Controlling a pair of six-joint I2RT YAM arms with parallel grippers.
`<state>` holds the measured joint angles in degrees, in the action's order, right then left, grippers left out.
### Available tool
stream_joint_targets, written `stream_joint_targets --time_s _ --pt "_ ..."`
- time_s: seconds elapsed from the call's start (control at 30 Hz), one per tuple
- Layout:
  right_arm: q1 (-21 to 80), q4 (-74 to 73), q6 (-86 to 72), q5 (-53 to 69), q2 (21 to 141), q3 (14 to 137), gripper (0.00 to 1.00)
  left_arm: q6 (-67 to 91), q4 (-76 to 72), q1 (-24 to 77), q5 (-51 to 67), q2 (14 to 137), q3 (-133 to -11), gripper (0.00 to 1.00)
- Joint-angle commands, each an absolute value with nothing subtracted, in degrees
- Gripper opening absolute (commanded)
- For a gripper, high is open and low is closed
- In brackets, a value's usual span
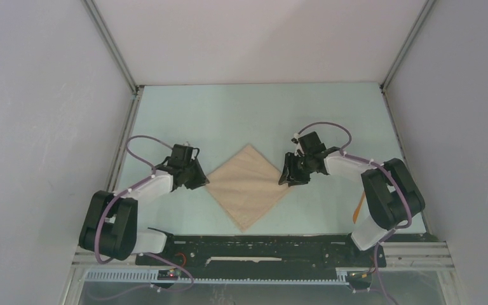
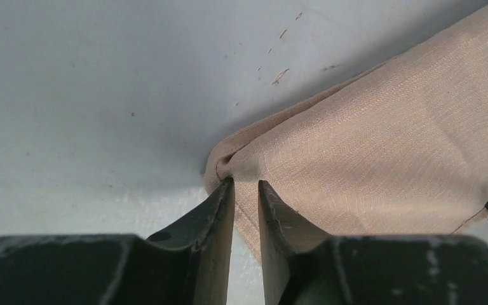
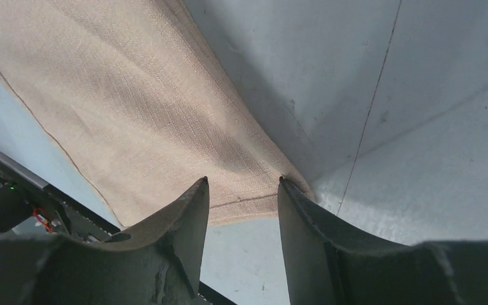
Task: Fold the napkin into a case and place the utensils inside
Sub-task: Smooth out the lower triangle-folded napkin at the center of the board, then pick up the lower triangle-folded napkin from the center of the board.
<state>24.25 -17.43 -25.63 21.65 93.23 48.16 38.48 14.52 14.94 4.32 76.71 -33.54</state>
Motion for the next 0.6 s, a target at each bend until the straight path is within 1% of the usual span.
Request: stream_joint_targets --time_s 0.0,0.1,0.2,0.27,0.33,0.4,0.47,0.57 --pt "26.28 -22.51 -22.73 14.39 89.36 48.94 0.53 36.57 18.10 14.20 1.68 71.26 -34.19 0.31" --pt "29.94 -28.21 -21.69 6.68 85.12 52.63 0.56 36.69 21.57 14.30 4.73 66.17 -36.87 0.37" --pt "36.96 -34.92 -19.90 -3.93 82.81 56.95 0.65 35.61 26.53 14.35 4.45 60.48 -39.85 0.42" --pt "42.88 -38.16 -19.55 -8.08 82.74 59.40 0.71 34.43 30.20 14.24 2.48 57.04 -41.81 0.45" --pt "49.14 -39.56 -20.60 -8.67 84.00 61.12 0.77 33.13 33.77 14.20 0.39 54.01 -43.43 0.48" --pt "55.12 -39.80 -21.98 -5.60 86.81 63.77 0.82 32.25 36.49 14.07 -1.75 50.81 -44.41 0.51" --pt "61.95 -40.09 -22.66 -3.27 90.69 68.18 0.85 31.94 38.81 13.94 -2.87 48.37 -45.14 0.52" --pt "67.21 -44.09 -22.84 -2.23 98.07 75.95 0.88 31.84 39.75 13.89 -3.78 44.93 -45.09 0.52"
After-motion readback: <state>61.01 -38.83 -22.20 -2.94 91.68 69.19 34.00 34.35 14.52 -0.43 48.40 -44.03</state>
